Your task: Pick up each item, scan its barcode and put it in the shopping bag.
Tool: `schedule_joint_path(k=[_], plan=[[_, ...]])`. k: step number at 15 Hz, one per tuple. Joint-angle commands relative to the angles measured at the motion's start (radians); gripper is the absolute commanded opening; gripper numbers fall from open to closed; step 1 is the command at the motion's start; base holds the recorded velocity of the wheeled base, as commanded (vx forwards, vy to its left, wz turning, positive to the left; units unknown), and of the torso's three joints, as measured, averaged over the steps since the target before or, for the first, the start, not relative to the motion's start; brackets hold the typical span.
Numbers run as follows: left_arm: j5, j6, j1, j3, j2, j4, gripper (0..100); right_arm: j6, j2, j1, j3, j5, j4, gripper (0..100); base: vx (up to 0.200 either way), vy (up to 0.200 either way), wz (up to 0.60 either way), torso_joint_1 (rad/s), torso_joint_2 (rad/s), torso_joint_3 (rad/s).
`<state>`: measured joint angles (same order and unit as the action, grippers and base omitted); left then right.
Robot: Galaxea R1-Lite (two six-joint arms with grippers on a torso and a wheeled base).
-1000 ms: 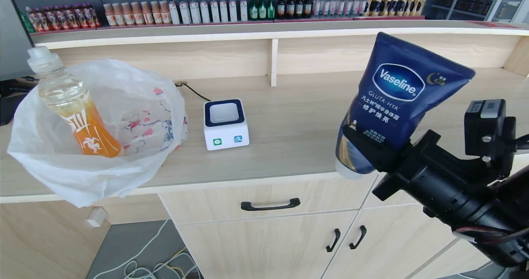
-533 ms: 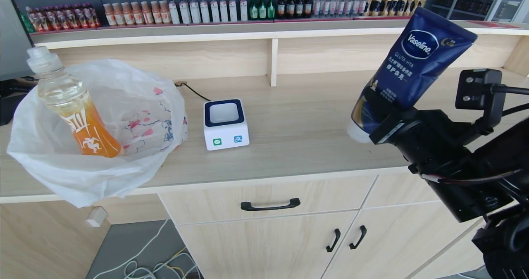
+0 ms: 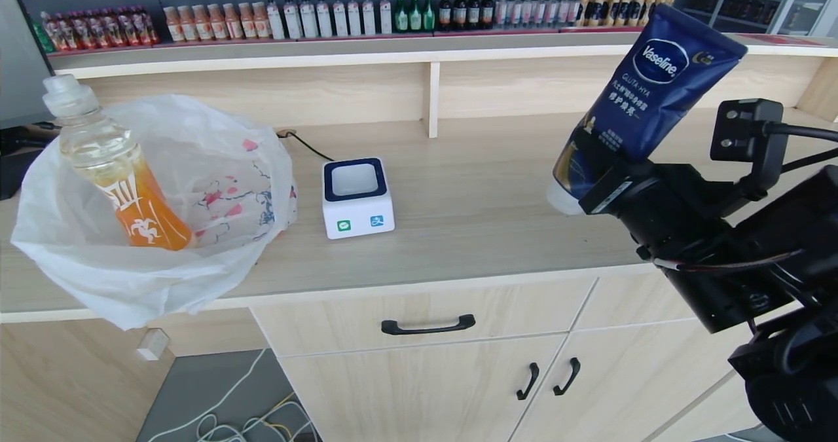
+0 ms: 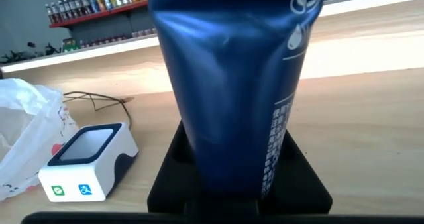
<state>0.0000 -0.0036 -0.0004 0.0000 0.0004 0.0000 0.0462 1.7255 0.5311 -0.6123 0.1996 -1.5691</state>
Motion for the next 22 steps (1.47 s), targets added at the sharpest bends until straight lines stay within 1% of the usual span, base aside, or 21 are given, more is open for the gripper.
schedule_joint_path(k=[1,5,11,16,17,20,22], plan=[[0.000,0.001,-0.001,0.000,0.000,0.000,100,0.001,-0.011,0.001,0.002,0.000,-0.002,0,0.000,0.200,0.00,-0.017,-0.01,0.002],[0.000,-0.007,0.000,0.000,0.000,0.000,100,0.003,-0.043,-0.002,0.014,0.000,-0.002,0,0.000,0.200,0.00,0.016,0.01,0.000],[0.000,-0.007,0.000,0.000,0.000,0.000,100,0.015,-0.096,-0.003,0.029,0.000,-0.002,0,0.000,0.200,0.00,0.000,0.00,0.002],[0.000,-0.004,0.000,0.000,0.000,0.000,100,0.024,-0.100,-0.003,0.036,0.000,-0.002,0,0.000,0.200,0.00,0.000,0.00,0.000],[0.000,-0.001,-0.001,0.000,0.000,0.000,100,0.037,-0.112,-0.003,0.065,0.001,-0.002,0,0.000,0.000,0.00,0.000,0.00,0.000],[0.000,-0.001,-0.001,0.000,0.000,0.000,100,0.050,-0.150,-0.005,0.094,0.000,-0.002,0,0.000,0.000,0.00,0.000,0.00,0.000],[0.000,-0.001,-0.001,0.000,0.000,0.000,100,0.061,-0.176,-0.003,0.131,-0.045,-0.002,0,0.000,0.000,0.00,0.000,0.00,0.000]])
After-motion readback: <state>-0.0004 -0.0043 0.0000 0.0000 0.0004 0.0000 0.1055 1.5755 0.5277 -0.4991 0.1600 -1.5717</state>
